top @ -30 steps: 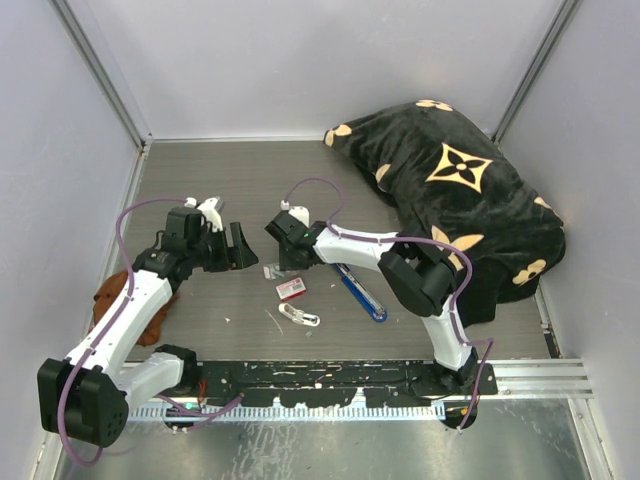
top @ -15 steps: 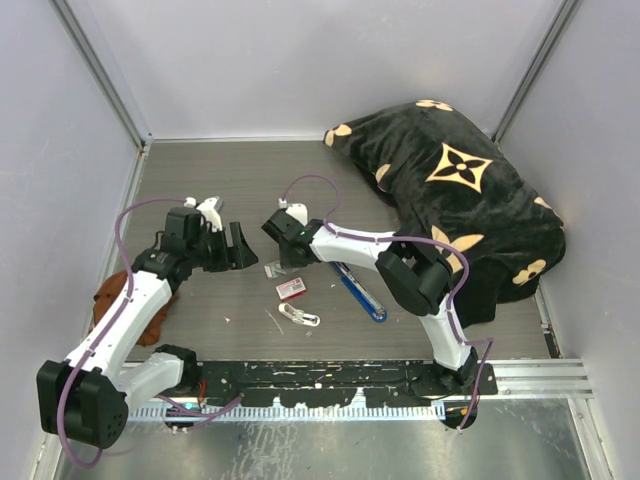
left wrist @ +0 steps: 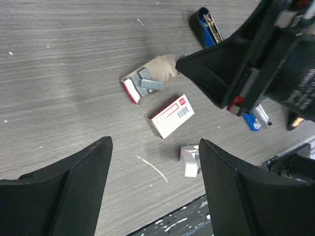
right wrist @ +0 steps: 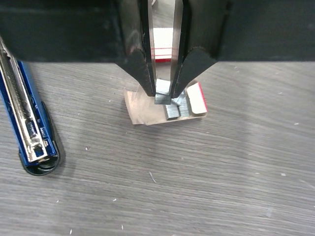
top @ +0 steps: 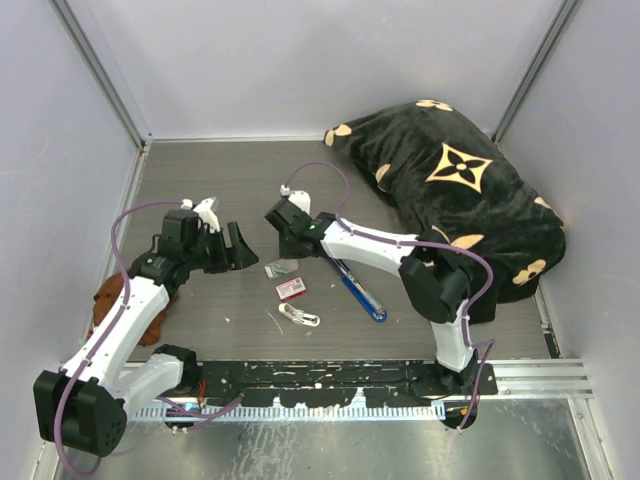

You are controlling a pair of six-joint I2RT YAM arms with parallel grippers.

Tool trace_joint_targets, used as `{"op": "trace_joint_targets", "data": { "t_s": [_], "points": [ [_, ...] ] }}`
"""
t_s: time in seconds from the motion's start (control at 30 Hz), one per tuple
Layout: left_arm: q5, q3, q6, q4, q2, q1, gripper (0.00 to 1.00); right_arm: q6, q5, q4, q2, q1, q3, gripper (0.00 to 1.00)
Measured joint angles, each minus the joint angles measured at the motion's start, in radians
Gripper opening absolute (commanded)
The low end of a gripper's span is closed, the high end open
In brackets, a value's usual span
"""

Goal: Load the staples into the stapler
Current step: Pick up the staple from the staple box.

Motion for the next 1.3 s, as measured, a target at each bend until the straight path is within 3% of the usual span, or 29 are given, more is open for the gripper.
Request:
{"op": "trace_joint_targets", "data": {
  "t_s": [0.2, 0.47, 0.7, 0.97, 1.3],
  "points": [
    [0.039, -0.021, -0.094, -0.001, -0.024, -0.055, 0.71, -0.005, -0.02, 0.051, -0.109, 0.0, -0.038, 0.13],
    [0.054, -0.046, -0.218, 0.007, 0.006, -0.245, 0.7, -0.042, -0.104, 0.17, -0.248, -0.004, -0.248, 0.13],
    [0.046, -0.141, -0.288, 0.069, -0.103, -0.267, 0.72, -0.052, -0.269, 0.247, -0.46, -0.044, -0.435, 0.12],
    [0.079, -0.187, -0.168, 0.192, -0.307, -0.267, 0.74, 0.046, -0.578, 0.329, -0.612, -0.15, -0.574, 0.12],
    [0.293, -0.187, 0.167, 0.364, -0.417, -0.269, 0.73, 0.227, -0.964, 0.36, -0.765, -0.191, -0.594, 0.13]
  ]
}}
